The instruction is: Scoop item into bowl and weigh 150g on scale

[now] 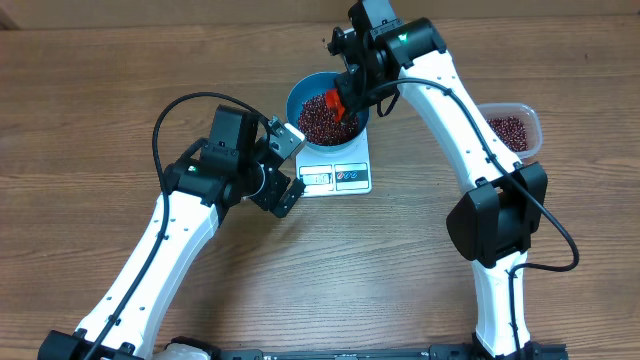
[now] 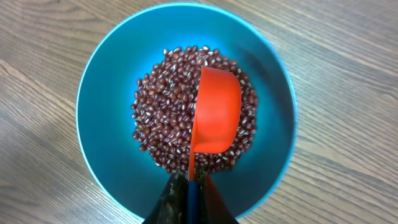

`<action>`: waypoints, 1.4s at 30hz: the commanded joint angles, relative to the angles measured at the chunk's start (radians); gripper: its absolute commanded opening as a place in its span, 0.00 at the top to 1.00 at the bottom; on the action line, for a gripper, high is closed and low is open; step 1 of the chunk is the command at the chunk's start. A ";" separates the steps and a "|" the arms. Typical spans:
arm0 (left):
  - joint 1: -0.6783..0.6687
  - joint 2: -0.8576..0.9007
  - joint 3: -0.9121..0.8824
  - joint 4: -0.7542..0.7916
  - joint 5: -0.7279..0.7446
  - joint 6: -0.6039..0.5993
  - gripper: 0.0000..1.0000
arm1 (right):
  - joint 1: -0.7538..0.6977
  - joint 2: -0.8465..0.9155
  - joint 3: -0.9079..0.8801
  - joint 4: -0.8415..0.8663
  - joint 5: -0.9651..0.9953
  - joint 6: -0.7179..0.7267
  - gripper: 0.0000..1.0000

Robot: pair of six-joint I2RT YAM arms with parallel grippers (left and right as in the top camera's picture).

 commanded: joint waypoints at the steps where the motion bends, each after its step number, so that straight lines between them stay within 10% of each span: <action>1: 0.005 -0.021 -0.003 0.002 0.004 -0.010 0.00 | -0.023 -0.027 0.051 0.000 -0.014 0.006 0.96; 42: 0.005 -0.021 -0.003 0.002 0.004 -0.010 0.00 | 0.019 -0.099 0.051 -0.048 0.084 -0.024 0.96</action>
